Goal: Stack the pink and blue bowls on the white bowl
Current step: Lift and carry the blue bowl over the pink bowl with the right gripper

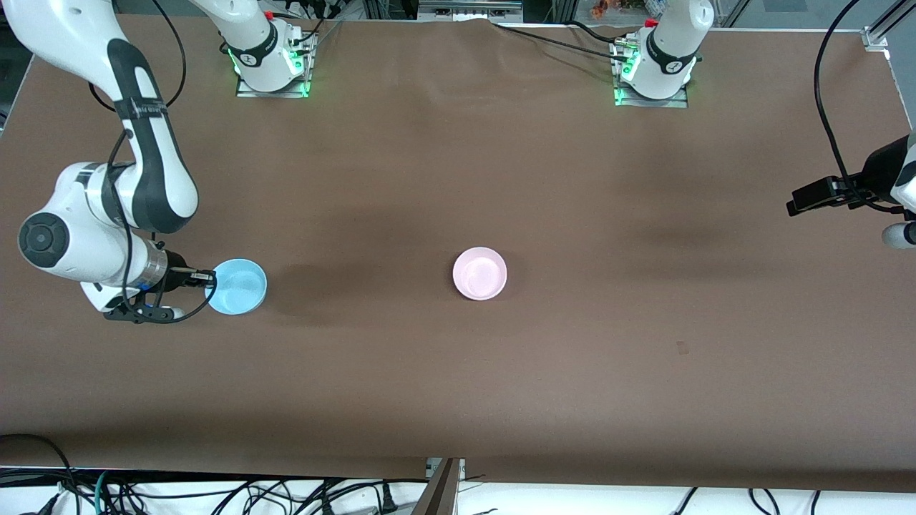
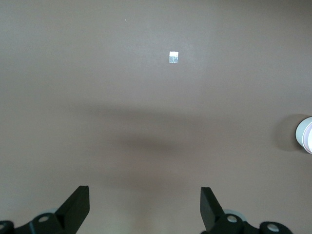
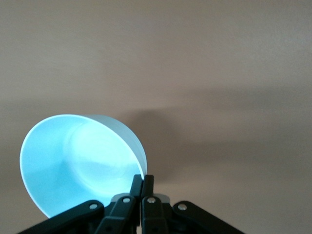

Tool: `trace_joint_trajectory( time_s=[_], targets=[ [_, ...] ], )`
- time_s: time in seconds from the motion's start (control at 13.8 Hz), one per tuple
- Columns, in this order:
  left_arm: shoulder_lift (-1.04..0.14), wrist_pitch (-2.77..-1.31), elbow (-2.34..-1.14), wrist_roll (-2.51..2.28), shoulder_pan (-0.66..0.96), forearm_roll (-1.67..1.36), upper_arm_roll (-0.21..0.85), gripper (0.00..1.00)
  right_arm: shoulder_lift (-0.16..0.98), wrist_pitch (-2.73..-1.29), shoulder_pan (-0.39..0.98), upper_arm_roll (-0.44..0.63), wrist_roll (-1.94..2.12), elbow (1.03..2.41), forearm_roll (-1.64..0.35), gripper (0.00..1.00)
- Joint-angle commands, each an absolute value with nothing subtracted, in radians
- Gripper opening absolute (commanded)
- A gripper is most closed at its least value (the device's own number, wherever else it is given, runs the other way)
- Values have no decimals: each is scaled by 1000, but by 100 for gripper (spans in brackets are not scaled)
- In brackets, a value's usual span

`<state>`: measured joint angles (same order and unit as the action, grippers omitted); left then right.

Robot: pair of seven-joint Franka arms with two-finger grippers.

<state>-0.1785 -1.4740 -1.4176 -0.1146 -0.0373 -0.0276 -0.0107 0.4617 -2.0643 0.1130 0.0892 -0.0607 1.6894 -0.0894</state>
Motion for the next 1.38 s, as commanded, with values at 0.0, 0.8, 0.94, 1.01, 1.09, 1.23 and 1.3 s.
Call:
trace_joint_trajectory(
  time_s=[0.0,0.8,0.94,1.01,1.09,1.23,1.3],
  targets=[
    [-179,-1466,-1408,-124,-32,-15,-11,100,463,-1979,227,92,-236,1605,-89,0],
    [-179,-1466,-1408,-124,-31,-15,-11,100,560,-2012,606,42,-866,1419,-98,0],
    [-179,-1466,-1408,-124,-31,-17,-11,100,598,-2101,627,6,-978,1413,-97,0],
    [-179,-1466,-1408,-124,-31,-15,-11,100,621,-2161,643,5,-1000,1413,-97,0],
    [-179,-1466,-1408,-124,-31,-17,-11,100,641,-2208,658,3,-1014,1413,-97,0],
    [-179,-1466,-1408,-124,-32,-15,-11,100,676,-2270,679,3,-1049,1411,-97,0],
    [-179,-1466,-1408,-124,-32,-15,-11,100,687,-2285,692,3,-1066,1411,-97,0]
  ],
)
